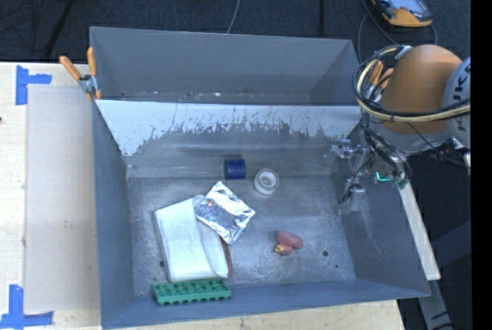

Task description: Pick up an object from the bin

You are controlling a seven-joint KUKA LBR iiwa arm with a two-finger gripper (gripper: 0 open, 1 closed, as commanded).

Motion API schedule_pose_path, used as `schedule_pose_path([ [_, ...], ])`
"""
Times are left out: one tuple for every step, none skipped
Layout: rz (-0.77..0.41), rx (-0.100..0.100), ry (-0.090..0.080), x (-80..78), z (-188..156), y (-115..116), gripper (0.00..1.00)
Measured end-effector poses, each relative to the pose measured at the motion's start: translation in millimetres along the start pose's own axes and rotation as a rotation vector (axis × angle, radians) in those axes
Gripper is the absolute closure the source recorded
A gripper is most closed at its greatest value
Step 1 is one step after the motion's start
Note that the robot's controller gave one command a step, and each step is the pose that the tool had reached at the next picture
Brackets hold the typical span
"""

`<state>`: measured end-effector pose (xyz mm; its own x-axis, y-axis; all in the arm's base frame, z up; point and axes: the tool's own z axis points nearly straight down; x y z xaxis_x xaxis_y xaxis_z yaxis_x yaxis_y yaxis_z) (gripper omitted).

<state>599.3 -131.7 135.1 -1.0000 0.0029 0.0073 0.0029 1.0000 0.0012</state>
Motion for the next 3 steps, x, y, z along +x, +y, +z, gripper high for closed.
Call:
schedule_pose_path([
  [-0.125, -0.002, 0.001, 43.6, 69, 40, 0.0],
  [-0.345, -0.001, -0.004, 70.1, 67, 88, 0.0],
  [-0.347, 0.002, -0.005, 69.5, 66, 87, 1.0],
])
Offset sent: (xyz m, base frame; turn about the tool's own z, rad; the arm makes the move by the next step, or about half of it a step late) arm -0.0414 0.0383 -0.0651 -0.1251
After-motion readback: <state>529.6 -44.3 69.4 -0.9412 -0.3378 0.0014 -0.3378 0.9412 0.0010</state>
